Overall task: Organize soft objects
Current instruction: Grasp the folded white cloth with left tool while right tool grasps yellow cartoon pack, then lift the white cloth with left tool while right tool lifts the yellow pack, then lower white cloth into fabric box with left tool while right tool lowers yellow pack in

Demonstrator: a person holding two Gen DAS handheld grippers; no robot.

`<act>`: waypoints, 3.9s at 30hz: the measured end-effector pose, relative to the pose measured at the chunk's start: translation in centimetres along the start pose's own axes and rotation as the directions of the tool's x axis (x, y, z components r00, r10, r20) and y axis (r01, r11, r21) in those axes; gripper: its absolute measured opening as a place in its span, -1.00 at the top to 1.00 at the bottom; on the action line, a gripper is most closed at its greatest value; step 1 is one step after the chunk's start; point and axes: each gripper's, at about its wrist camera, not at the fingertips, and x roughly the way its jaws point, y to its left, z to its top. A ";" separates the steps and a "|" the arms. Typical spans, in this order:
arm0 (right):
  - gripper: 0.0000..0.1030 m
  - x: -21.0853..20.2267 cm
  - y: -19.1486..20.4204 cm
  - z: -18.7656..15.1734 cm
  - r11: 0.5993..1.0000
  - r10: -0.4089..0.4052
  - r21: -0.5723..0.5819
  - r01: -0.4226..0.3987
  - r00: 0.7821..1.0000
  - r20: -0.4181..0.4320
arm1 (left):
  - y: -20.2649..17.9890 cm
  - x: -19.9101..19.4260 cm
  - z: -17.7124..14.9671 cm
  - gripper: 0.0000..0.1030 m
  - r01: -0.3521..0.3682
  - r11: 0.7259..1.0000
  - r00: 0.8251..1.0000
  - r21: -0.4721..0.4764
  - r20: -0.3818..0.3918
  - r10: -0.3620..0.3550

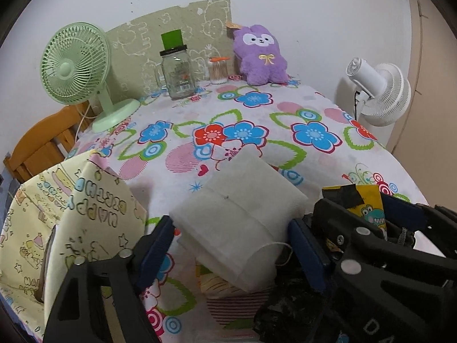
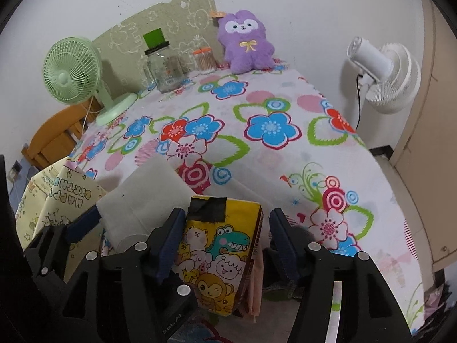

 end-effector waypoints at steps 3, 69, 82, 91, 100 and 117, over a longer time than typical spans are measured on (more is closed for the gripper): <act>-0.05 0.2 0.2 -0.1 1.000 -0.006 -0.004 0.006 1.000 -0.002 | 0.0 0.0 -0.2 -0.18 0.024 1.000 1.000 -0.003 -0.003 -0.024; 0.02 -14.5 6.6 0.9 0.994 -0.008 -0.104 0.039 0.961 0.275 | 3.2 -14.4 2.0 0.32 0.120 0.992 0.971 -0.030 0.211 -0.111; 0.02 -13.4 10.4 1.4 0.988 0.040 -0.151 0.001 0.964 0.262 | 7.0 -14.2 1.9 0.31 0.091 0.993 0.976 -0.070 0.206 -0.075; 0.02 -11.5 13.3 1.6 0.982 0.078 -0.186 -0.035 0.971 0.228 | 10.0 -13.4 1.5 0.31 0.057 0.992 0.981 -0.112 0.188 -0.036; 0.02 -8.7 16.3 1.9 0.974 0.108 -0.217 -0.069 0.979 0.174 | 13.0 -11.6 1.2 0.31 0.008 0.990 0.989 -0.139 0.150 0.013; 0.02 -3.6 21.6 1.9 0.949 0.190 -0.270 -0.161 0.978 0.085 | 18.9 -8.1 -0.1 0.31 -0.099 0.975 0.993 -0.198 0.046 0.110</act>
